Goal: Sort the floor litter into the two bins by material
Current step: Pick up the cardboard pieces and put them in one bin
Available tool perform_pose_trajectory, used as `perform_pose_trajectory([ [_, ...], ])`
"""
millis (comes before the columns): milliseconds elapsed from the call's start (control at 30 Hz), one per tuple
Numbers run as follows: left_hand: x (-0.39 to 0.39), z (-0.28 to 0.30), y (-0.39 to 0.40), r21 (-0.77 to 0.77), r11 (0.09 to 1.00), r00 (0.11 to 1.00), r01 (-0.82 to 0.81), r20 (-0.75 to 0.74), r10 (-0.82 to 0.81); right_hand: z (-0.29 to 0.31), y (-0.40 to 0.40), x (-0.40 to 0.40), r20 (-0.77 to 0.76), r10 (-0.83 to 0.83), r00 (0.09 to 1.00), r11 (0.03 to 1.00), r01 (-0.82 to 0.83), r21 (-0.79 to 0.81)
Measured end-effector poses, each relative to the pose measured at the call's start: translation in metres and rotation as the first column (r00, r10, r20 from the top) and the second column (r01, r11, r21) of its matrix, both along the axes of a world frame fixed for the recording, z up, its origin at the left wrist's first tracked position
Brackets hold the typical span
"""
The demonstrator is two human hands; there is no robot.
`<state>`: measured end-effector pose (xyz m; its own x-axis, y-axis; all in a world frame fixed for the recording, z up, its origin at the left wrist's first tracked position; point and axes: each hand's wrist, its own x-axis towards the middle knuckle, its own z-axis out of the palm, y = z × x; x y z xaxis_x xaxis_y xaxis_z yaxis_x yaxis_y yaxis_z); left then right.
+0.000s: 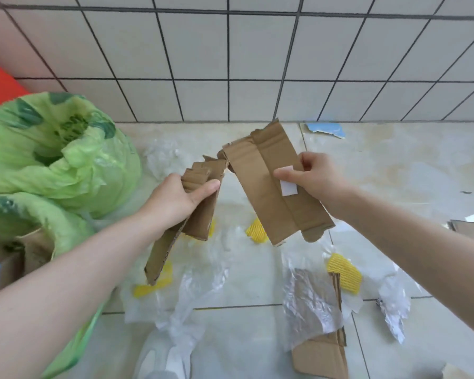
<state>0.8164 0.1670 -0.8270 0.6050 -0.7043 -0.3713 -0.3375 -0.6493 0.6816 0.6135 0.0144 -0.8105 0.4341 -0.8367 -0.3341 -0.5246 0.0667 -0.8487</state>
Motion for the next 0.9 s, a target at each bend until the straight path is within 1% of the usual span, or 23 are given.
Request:
perform_pose_trajectory([
  [67, 0.010, 0.008, 0.029, -0.032, 0.998, 0.999, -0.046, 0.024, 0.047, 0.003, 0.022, 0.015, 0.004, 0.054, 0.999, 0.998, -0.054, 0.044],
  [200, 0.032, 0.028, 0.077, -0.151, 0.970, 0.975, -0.188, 0.094, 0.204, 0.013, 0.061, 0.047, 0.047, 0.134, 0.990, 0.981, -0.139, 0.138],
  [267, 0.042, 0.036, 0.100, -0.182, 0.949, 0.959, -0.258, 0.072, 0.274, 0.019, 0.075, 0.064, 0.064, 0.172, 0.983, 0.968, -0.181, 0.174],
  [300, 0.046, 0.040, 0.110, -0.198, 0.936, 0.953, -0.292, 0.029, 0.303, 0.023, 0.081, 0.073, 0.079, 0.196, 0.977, 0.958, -0.208, 0.199],
  [333, 0.049, 0.045, 0.120, -0.217, 0.916, 0.941, -0.337, -0.050, 0.334, 0.027, 0.087, 0.082, 0.104, 0.214, 0.971, 0.945, -0.233, 0.230],
  [400, 0.057, 0.060, 0.134, -0.258, 0.857, 0.884, -0.447, -0.276, 0.378, 0.038, 0.097, 0.098, 0.167, 0.226, 0.960, 0.919, -0.266, 0.291],
  [433, 0.061, 0.068, 0.140, -0.282, 0.822, 0.849, -0.496, -0.356, 0.390, 0.044, 0.102, 0.106, 0.196, 0.225, 0.955, 0.906, -0.279, 0.319],
  [467, 0.068, 0.074, 0.146, -0.318, 0.789, 0.833, -0.526, -0.379, 0.402, 0.050, 0.106, 0.113, 0.221, 0.223, 0.950, 0.893, -0.289, 0.344],
  [533, 0.081, 0.083, 0.157, -0.399, 0.724, 0.825, -0.563, -0.329, 0.460, 0.059, 0.111, 0.126, 0.256, 0.214, 0.943, 0.872, -0.303, 0.385],
  [600, 0.093, 0.088, 0.167, -0.465, 0.647, 0.793, -0.604, -0.280, 0.541, 0.064, 0.116, 0.138, 0.269, 0.221, 0.938, 0.850, -0.320, 0.418],
  [733, 0.111, 0.093, 0.187, -0.568, 0.483, 0.716, -0.667, -0.309, 0.626, 0.065, 0.127, 0.157, 0.295, 0.224, 0.929, 0.818, -0.344, 0.461],
  [833, 0.119, 0.096, 0.200, -0.636, 0.418, 0.687, -0.649, -0.252, 0.682, 0.063, 0.137, 0.172, 0.337, 0.201, 0.920, 0.790, -0.356, 0.499],
  [900, 0.119, 0.095, 0.205, -0.675, 0.398, 0.667, -0.621, -0.188, 0.721, 0.064, 0.145, 0.184, 0.375, 0.199, 0.905, 0.768, -0.382, 0.514],
])
